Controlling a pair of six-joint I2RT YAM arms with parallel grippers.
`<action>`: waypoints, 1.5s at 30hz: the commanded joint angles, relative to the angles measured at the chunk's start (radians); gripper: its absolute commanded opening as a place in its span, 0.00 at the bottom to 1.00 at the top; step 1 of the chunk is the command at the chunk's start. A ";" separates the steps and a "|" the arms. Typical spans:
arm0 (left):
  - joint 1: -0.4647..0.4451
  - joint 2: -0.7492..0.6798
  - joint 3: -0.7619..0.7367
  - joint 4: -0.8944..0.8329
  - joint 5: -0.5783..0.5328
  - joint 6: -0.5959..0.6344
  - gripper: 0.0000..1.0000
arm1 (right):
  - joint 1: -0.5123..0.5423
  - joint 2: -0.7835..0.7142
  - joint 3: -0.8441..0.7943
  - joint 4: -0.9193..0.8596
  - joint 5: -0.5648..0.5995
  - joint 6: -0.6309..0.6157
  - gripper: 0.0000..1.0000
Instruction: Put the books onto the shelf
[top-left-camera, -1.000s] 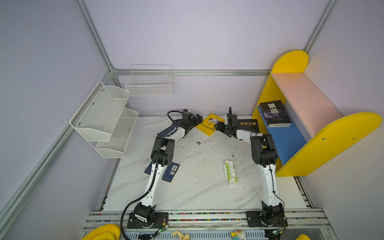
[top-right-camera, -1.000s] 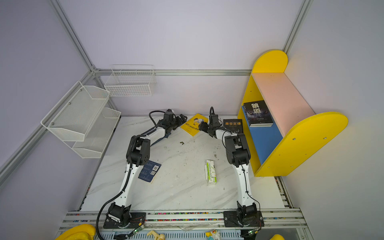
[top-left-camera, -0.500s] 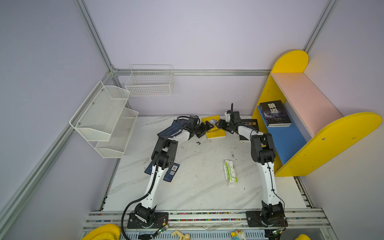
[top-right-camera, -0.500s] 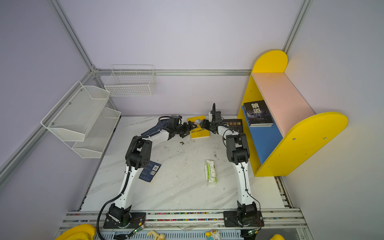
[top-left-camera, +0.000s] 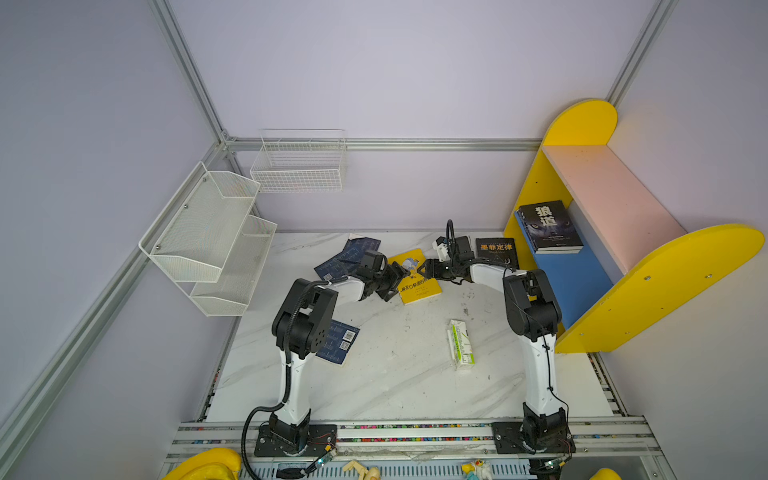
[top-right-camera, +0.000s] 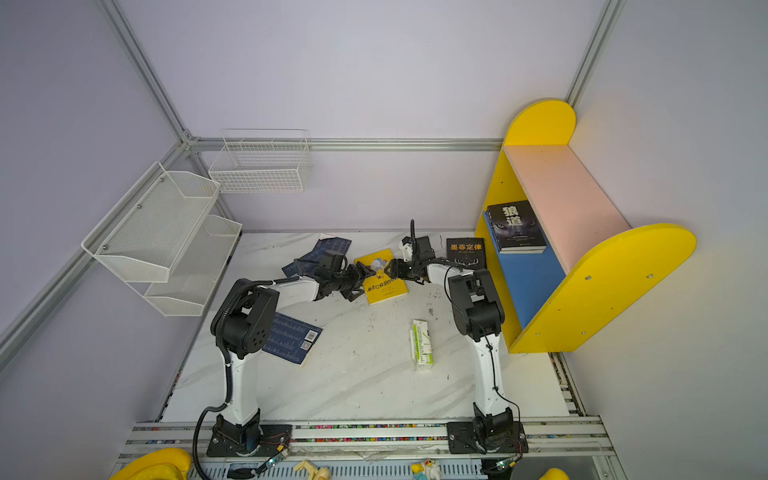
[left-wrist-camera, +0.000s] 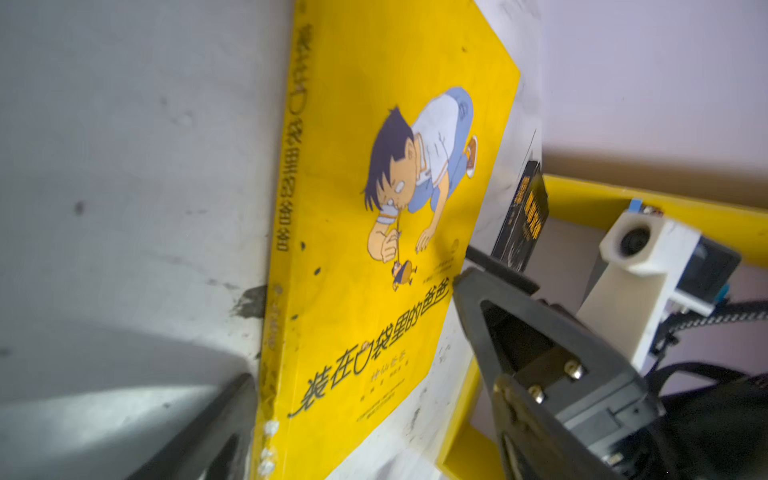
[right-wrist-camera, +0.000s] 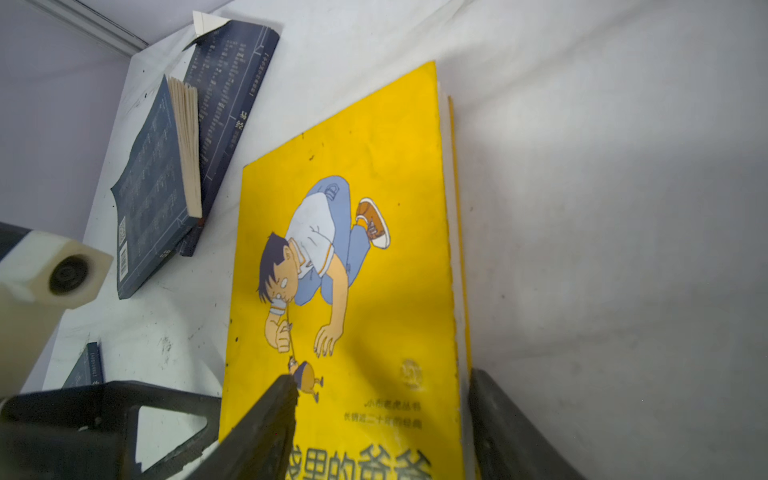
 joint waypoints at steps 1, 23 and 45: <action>-0.002 0.043 -0.008 0.147 0.046 0.021 0.74 | -0.005 0.028 -0.040 -0.060 -0.022 0.018 0.66; -0.023 -0.057 -0.008 0.150 0.063 0.057 0.12 | 0.020 0.016 -0.049 0.076 -0.011 0.179 0.68; 0.022 -0.059 0.501 0.132 -0.035 0.158 0.00 | -0.041 -0.503 -0.628 1.004 -0.104 1.174 0.79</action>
